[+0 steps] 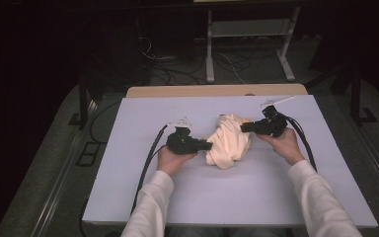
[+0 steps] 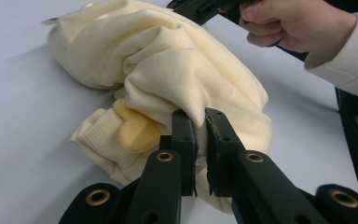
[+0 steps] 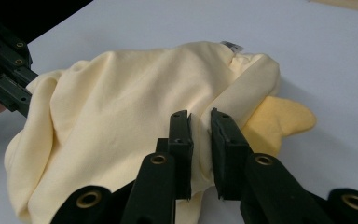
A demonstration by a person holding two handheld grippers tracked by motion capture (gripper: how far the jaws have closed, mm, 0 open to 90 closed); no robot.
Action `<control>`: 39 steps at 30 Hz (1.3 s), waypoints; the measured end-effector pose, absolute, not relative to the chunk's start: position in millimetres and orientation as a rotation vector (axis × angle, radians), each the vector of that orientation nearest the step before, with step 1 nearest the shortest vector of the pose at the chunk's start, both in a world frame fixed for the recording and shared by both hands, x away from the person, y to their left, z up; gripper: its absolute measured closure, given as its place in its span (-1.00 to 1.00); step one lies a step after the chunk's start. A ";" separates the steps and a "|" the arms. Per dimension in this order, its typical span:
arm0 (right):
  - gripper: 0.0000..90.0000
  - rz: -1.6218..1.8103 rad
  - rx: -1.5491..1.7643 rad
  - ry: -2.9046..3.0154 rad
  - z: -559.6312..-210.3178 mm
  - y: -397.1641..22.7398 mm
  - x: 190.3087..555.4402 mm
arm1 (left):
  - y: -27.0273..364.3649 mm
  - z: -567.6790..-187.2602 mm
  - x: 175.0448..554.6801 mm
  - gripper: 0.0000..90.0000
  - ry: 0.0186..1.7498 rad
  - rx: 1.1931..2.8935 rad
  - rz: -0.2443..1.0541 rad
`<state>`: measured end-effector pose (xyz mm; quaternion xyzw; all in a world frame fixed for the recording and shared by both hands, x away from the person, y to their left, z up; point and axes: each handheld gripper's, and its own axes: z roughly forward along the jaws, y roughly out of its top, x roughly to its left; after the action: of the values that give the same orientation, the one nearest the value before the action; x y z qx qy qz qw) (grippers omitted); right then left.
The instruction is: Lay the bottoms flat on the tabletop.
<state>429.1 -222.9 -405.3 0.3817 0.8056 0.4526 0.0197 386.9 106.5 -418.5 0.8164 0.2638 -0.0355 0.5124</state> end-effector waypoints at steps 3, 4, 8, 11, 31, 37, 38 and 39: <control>0.76 1.402 1.174 2.481 -397.9 -223.6 425.8 | 108.7 -411.4 385.7 0.83 0.629 1.983 -0.069; 0.76 1.400 1.165 2.475 -394.6 -223.8 424.6 | 109.2 -409.1 385.4 0.83 0.626 1.990 -0.059; 0.77 1.398 1.142 2.454 -377.3 -226.0 420.7 | 113.6 -392.3 383.9 0.83 0.614 2.009 -0.023; 0.77 1.408 1.126 2.429 -362.9 -229.3 418.6 | 122.2 -378.7 383.0 0.84 0.613 1.982 -0.001; 0.77 1.404 1.071 2.300 -297.7 -237.1 414.9 | 145.5 -298.1 379.7 0.88 0.581 1.972 0.147; 0.77 1.389 1.076 2.273 -287.8 -243.3 414.6 | 149.0 -289.3 380.4 0.88 0.583 1.966 0.167; 0.77 1.387 1.077 2.266 -284.1 -245.4 415.2 | 149.4 -286.6 380.9 0.88 0.587 1.969 0.174; 0.77 1.387 1.079 2.262 -282.8 -245.9 415.2 | 149.6 -285.1 381.3 0.88 0.586 1.971 0.179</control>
<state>415.2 -245.9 -282.8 0.3731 0.7822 0.4795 0.1381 381.3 149.6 -285.1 0.8197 0.2439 0.0743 0.5130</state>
